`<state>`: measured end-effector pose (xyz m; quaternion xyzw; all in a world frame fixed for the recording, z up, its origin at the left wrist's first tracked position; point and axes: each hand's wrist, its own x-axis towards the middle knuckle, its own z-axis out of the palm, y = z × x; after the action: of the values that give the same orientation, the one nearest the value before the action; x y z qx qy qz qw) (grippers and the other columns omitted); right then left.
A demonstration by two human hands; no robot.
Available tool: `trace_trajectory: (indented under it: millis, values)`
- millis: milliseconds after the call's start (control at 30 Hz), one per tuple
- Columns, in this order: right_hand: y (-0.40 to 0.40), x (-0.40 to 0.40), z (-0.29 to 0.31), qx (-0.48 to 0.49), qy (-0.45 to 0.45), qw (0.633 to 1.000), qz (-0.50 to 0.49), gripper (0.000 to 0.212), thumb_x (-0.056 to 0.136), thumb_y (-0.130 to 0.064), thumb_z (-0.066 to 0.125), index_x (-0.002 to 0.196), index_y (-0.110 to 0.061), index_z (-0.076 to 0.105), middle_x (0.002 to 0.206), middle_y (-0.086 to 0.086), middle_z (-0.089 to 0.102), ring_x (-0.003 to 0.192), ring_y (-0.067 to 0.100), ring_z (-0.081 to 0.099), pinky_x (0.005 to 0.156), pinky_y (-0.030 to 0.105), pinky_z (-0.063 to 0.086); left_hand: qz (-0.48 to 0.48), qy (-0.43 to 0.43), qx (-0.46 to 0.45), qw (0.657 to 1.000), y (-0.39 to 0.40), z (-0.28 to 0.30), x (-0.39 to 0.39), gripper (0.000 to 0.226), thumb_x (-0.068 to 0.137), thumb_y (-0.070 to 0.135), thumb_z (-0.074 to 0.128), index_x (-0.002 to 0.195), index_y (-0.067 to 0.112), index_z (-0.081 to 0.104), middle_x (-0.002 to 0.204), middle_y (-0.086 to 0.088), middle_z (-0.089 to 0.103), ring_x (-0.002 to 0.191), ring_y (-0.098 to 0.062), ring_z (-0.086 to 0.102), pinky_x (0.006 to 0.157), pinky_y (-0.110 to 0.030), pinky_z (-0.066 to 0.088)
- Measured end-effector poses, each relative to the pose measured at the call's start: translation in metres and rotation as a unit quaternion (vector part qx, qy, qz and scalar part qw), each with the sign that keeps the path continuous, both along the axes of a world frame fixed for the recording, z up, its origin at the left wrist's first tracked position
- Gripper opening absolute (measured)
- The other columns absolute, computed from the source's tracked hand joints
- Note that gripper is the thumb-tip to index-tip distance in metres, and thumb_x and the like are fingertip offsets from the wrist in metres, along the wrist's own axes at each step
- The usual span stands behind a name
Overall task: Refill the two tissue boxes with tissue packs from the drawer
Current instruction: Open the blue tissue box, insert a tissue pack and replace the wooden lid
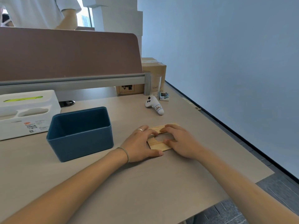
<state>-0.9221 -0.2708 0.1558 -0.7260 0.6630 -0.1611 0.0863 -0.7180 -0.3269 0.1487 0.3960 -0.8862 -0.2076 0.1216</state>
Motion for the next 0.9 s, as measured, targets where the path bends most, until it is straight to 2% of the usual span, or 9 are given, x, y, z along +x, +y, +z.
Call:
trace_trajectory:
  millis: [100, 233, 300, 433, 600, 733, 900]
  values:
    - [0.002, 0.005, 0.008, -0.03, 0.001, 1.0, -0.006, 0.042, 0.093, -0.027, 0.061, 0.134, -0.028, 0.057, 0.146, 0.0, 0.05, 0.137, 0.019, 0.042, 0.114, 0.034, 0.029, 0.003, 0.019, -0.038, 0.999, 0.006, 0.011, -0.003, 0.064, 0.079, 0.059, 0.068, 0.137, 0.037, 0.05, 0.156, -0.003, 0.034, 0.145, -0.02, 0.032, 0.115, -0.033, 0.032]
    - [0.006, 0.014, 0.023, -0.081, 0.017, 0.997, -0.004, 0.038, 0.092, -0.028, 0.063, 0.13, -0.026, 0.06, 0.136, -0.003, 0.057, 0.127, 0.02, 0.051, 0.106, 0.036, 0.037, 0.022, 0.006, -0.196, 0.98, 0.017, 0.035, -0.003, 0.045, 0.091, 0.038, 0.059, 0.134, 0.024, 0.056, 0.138, 0.001, 0.054, 0.127, -0.019, 0.048, 0.101, -0.028, 0.035]
    - [0.007, 0.02, 0.032, -0.096, 0.034, 0.995, -0.005, 0.04, 0.092, -0.03, 0.063, 0.131, -0.026, 0.059, 0.137, -0.003, 0.057, 0.127, 0.021, 0.051, 0.105, 0.038, 0.038, 0.037, 0.001, -0.247, 0.968, 0.02, 0.046, 0.0, 0.045, 0.092, 0.035, 0.057, 0.134, 0.022, 0.056, 0.133, 0.0, 0.058, 0.123, -0.021, 0.05, 0.102, -0.029, 0.034]
    - [0.007, 0.039, 0.05, -0.13, 0.065, 0.989, 0.007, 0.044, 0.091, -0.034, 0.063, 0.134, -0.028, 0.057, 0.14, -0.005, 0.056, 0.129, 0.021, 0.05, 0.108, 0.04, 0.038, 0.068, -0.02, -0.284, 0.956, 0.021, 0.063, 0.017, 0.044, 0.093, 0.037, 0.055, 0.134, 0.021, 0.055, 0.129, -0.002, 0.061, 0.12, -0.023, 0.053, 0.105, -0.036, 0.039]
    - [0.0, 0.075, 0.071, -0.18, 0.102, 0.978, 0.025, 0.043, 0.094, -0.034, 0.059, 0.136, -0.028, 0.054, 0.141, -0.006, 0.055, 0.131, 0.018, 0.048, 0.109, 0.035, 0.033, 0.119, -0.078, -0.353, 0.925, 0.021, 0.079, 0.054, 0.039, 0.092, 0.037, 0.052, 0.128, 0.02, 0.057, 0.123, -0.003, 0.063, 0.116, -0.024, 0.054, 0.104, -0.041, 0.041]
    - [-0.014, 0.117, 0.083, -0.197, 0.089, 0.975, 0.044, 0.041, 0.094, -0.033, 0.059, 0.135, -0.029, 0.055, 0.137, -0.006, 0.059, 0.126, 0.017, 0.052, 0.107, 0.036, 0.037, 0.16, -0.091, -0.36, 0.915, 0.017, 0.088, 0.095, 0.039, 0.095, 0.038, 0.051, 0.13, 0.021, 0.055, 0.129, -0.004, 0.061, 0.12, -0.025, 0.054, 0.109, -0.041, 0.038]
    - [-0.036, 0.178, 0.09, -0.207, 0.068, 0.971, 0.099, 0.042, 0.092, -0.034, 0.061, 0.133, -0.027, 0.057, 0.133, -0.005, 0.063, 0.123, 0.018, 0.055, 0.106, 0.039, 0.042, 0.218, -0.082, -0.337, 0.912, 0.01, 0.091, 0.156, 0.041, 0.094, 0.041, 0.053, 0.131, 0.022, 0.053, 0.131, -0.003, 0.059, 0.12, -0.024, 0.053, 0.108, -0.04, 0.04]
